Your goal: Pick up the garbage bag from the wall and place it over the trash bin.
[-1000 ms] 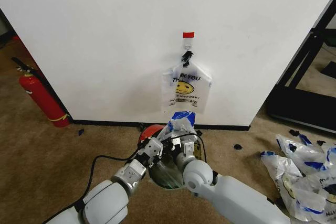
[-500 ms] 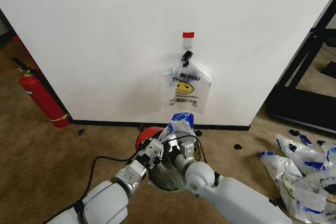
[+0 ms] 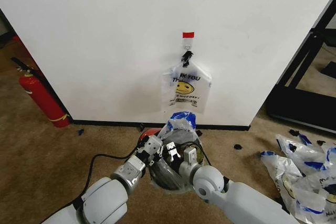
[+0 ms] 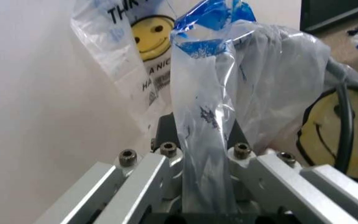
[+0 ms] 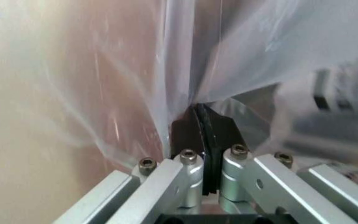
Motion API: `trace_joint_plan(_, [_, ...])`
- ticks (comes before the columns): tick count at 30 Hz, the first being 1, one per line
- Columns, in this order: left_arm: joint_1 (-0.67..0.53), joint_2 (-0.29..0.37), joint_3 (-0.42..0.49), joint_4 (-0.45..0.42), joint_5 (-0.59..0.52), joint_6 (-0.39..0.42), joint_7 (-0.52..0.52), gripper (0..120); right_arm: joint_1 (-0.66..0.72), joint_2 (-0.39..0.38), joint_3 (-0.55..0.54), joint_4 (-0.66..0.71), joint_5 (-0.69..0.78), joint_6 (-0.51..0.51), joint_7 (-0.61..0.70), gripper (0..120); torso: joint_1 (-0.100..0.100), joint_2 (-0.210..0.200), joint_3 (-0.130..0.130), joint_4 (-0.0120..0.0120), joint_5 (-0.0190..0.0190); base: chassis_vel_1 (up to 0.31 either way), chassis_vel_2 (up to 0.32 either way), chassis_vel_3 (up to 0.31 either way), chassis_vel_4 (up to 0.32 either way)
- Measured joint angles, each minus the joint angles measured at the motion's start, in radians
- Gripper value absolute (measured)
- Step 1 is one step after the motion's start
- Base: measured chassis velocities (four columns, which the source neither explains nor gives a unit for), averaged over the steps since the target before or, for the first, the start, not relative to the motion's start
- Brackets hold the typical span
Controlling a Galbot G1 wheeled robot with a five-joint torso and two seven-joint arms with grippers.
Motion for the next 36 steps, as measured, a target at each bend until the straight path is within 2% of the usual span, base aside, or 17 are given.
trace_joint_plan(6, [0.002,0.007,-0.006,-0.019,-0.011,0.002,0.003,5,-0.002,0.000,0.010,-0.009,-0.026,0.011,0.012,0,0.000,0.000,0.000,0.0000,0.0000,0.000,0.000,0.000,0.000])
trace_joint_plan(12, [0.007,0.011,-0.006,-0.026,-0.012,0.002,0.009,5,0.007,0.006,0.024,-0.016,-0.024,0.037,0.109,0,0.000,0.000,0.000,0.0001,0.0000,0.000,0.000,0.000,0.000])
trace_joint_plan(17, [0.005,0.014,-0.007,-0.018,-0.011,0.002,0.011,5,0.007,-0.003,0.037,-0.014,-0.021,0.040,0.132,0,0.000,0.000,0.000,0.0000,-0.0001,0.000,0.000,0.000,0.000])
trace_joint_plan(36, [0.029,0.019,-0.007,-0.021,0.007,-0.001,0.028,5,-0.003,0.013,0.071,-0.033,-0.036,0.080,0.129,0,0.000,0.000,0.000,0.0001,-0.0001,0.000,0.000,0.000,0.000])
